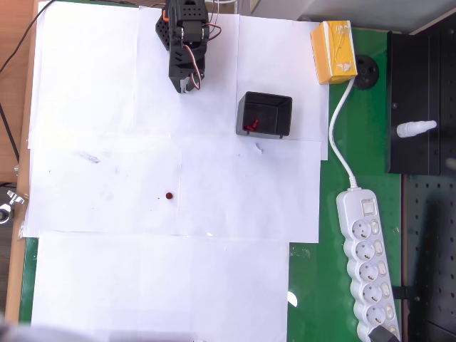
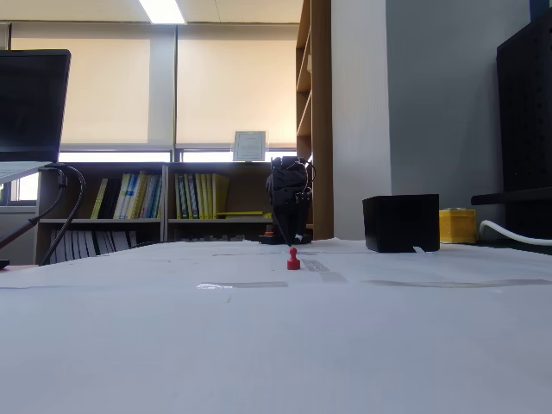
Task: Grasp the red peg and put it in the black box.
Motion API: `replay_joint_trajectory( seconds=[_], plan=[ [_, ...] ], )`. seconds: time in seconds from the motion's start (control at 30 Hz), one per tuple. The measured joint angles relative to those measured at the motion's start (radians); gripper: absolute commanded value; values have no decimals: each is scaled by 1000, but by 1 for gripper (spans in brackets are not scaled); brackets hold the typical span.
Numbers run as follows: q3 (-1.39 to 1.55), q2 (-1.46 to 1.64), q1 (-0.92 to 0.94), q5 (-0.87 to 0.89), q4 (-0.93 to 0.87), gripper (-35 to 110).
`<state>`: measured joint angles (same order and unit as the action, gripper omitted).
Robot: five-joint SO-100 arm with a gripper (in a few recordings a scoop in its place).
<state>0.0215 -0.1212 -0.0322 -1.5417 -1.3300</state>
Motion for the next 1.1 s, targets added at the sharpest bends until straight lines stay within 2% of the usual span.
replay_joint_trajectory(
  seconds=[0.7, 0.87, 0.97, 1.1],
  plan=[
    [0, 0, 0, 0, 0, 6],
    [0, 0, -9, 5, 3, 0],
    [0, 54, -18, 49, 74, 0],
    [0, 202, -8, 71, 327, 0]
  ],
)
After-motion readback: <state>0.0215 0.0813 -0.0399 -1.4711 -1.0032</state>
